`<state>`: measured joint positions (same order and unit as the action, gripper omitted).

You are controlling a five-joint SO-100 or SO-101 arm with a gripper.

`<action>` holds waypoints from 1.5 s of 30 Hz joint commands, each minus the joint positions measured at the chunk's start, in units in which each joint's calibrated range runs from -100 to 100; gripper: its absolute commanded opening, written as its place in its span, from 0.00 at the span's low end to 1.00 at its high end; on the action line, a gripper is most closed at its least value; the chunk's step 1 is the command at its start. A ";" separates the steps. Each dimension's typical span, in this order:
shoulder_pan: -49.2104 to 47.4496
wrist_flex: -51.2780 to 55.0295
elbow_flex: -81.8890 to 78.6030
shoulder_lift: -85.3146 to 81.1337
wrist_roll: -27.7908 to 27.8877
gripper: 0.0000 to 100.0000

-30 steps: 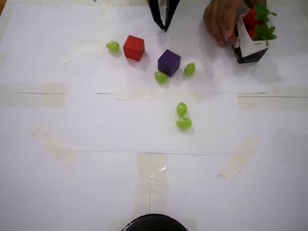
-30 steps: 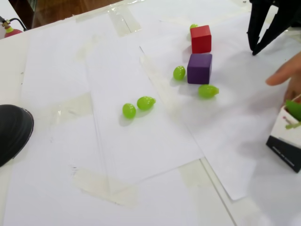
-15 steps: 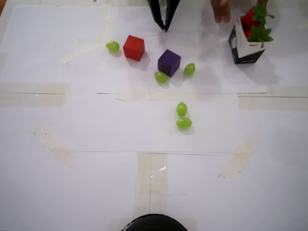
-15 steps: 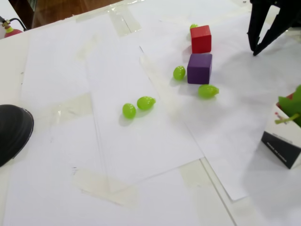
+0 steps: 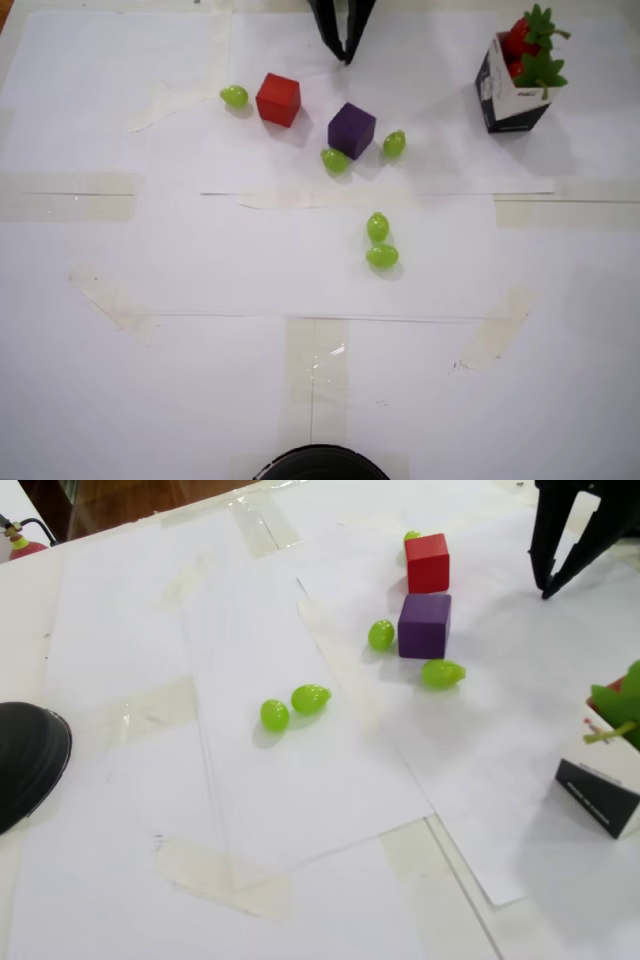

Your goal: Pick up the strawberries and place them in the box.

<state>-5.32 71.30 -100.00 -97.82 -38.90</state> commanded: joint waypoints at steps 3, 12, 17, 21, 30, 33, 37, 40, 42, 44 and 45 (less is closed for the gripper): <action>-0.34 0.75 0.00 0.23 -0.39 0.00; -0.12 0.84 0.00 0.23 -0.05 0.00; -0.12 0.84 0.00 0.23 -0.20 0.00; -0.49 0.75 0.00 0.23 -0.15 0.00; -1.23 -0.31 0.00 0.23 0.59 0.00; -1.23 0.67 0.00 0.23 0.54 0.00; -1.23 0.67 0.00 0.23 0.59 0.00; -1.23 0.67 0.00 0.23 0.29 0.00; -0.93 0.59 0.00 0.23 0.24 0.00; -0.71 0.59 0.00 0.23 0.00 0.00; -0.27 0.59 0.00 0.23 -0.15 0.00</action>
<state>-6.07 71.54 -100.00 -97.82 -38.46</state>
